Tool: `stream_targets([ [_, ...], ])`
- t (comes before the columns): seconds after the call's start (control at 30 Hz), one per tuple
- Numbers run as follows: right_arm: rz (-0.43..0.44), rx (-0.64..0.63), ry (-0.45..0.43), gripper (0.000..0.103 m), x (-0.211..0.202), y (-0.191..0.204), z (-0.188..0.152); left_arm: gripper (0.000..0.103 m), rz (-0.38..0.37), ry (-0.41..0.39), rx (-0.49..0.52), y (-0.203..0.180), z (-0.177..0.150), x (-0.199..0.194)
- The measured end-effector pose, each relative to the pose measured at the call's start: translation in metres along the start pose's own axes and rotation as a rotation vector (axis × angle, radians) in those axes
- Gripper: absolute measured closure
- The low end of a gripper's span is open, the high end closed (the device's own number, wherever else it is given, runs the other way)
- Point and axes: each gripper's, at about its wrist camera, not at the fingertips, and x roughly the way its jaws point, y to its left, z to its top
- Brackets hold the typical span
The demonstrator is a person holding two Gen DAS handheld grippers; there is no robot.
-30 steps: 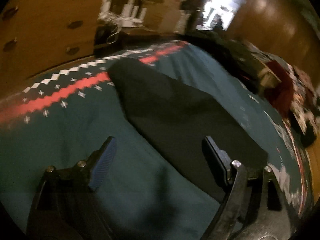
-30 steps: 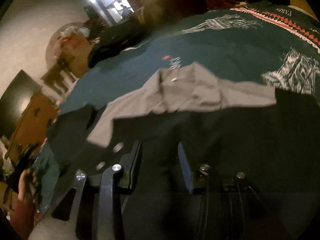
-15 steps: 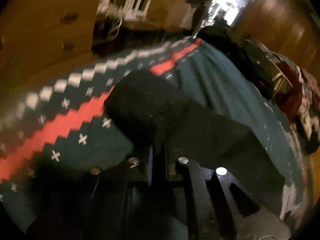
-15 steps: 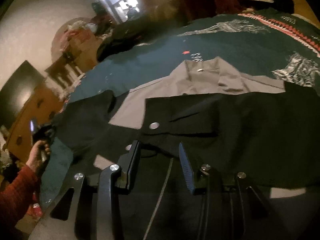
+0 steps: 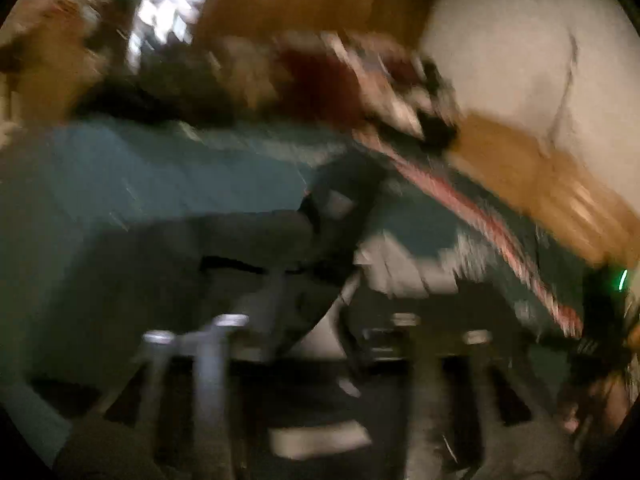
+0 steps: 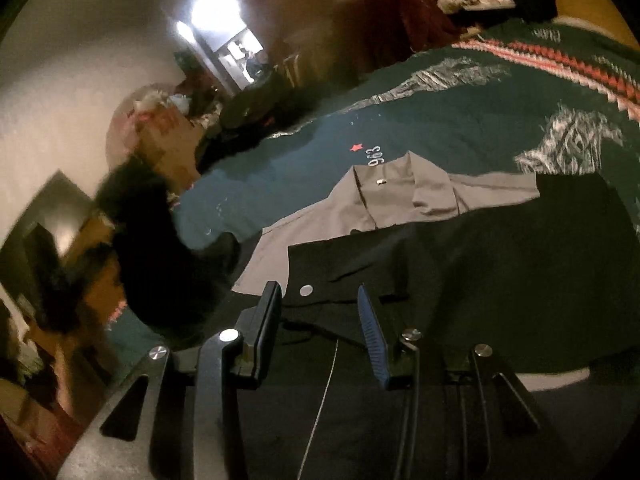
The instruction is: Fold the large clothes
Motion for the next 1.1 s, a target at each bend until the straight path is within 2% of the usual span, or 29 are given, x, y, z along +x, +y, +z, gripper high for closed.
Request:
stream_targets([
  [0.07,0.015,0.023,0.034,0.054,0.002,-0.008,-0.006,0.051,-0.030,0.148,-0.013,-0.012,-0.028,0.031],
  [0.1,0.024,0.036,0.062,0.053,0.005,-0.012,-0.011,0.057,-0.035,0.196,-0.021,-0.016,-0.039,0.036],
  [0.13,0.023,0.041,0.090,0.052,0.009,-0.016,-0.015,0.059,-0.041,0.210,-0.035,-0.019,-0.046,0.030],
  [0.23,0.035,0.050,0.132,0.052,0.017,-0.023,-0.023,0.052,-0.064,0.105,-0.064,-0.019,-0.043,-0.014],
  [0.27,0.053,0.049,0.138,0.052,0.021,-0.023,-0.024,0.043,-0.048,0.055,-0.082,-0.014,-0.039,-0.033],
  [0.33,0.086,0.054,0.163,0.052,0.037,-0.021,-0.021,0.028,0.001,-0.035,-0.137,0.008,-0.034,-0.063],
  [0.43,0.195,0.089,0.202,0.052,0.070,-0.011,-0.012,0.026,0.144,-0.103,-0.214,0.063,-0.027,-0.086],
  [0.5,0.192,0.075,0.235,0.052,0.097,-0.003,-0.007,0.027,0.214,-0.104,-0.287,0.103,-0.032,-0.094],
  [0.57,0.097,0.038,0.274,0.052,0.125,0.003,-0.004,0.027,0.296,-0.117,-0.354,0.131,-0.036,-0.100],
  [0.67,0.060,0.051,0.314,0.052,0.153,0.003,-0.003,0.027,0.338,-0.122,-0.456,0.160,-0.051,-0.108],
  [0.77,0.034,0.040,0.319,0.050,0.165,0.008,-0.006,0.027,0.336,-0.110,-0.514,0.173,-0.065,-0.101],
  [0.93,0.032,0.066,0.300,0.050,0.170,0.008,-0.005,0.027,0.351,-0.089,-0.500,0.174,-0.069,-0.095],
  [1.1,0.003,0.037,0.277,0.070,0.165,0.011,-0.001,0.026,0.360,-0.087,-0.484,0.177,-0.069,-0.096],
])
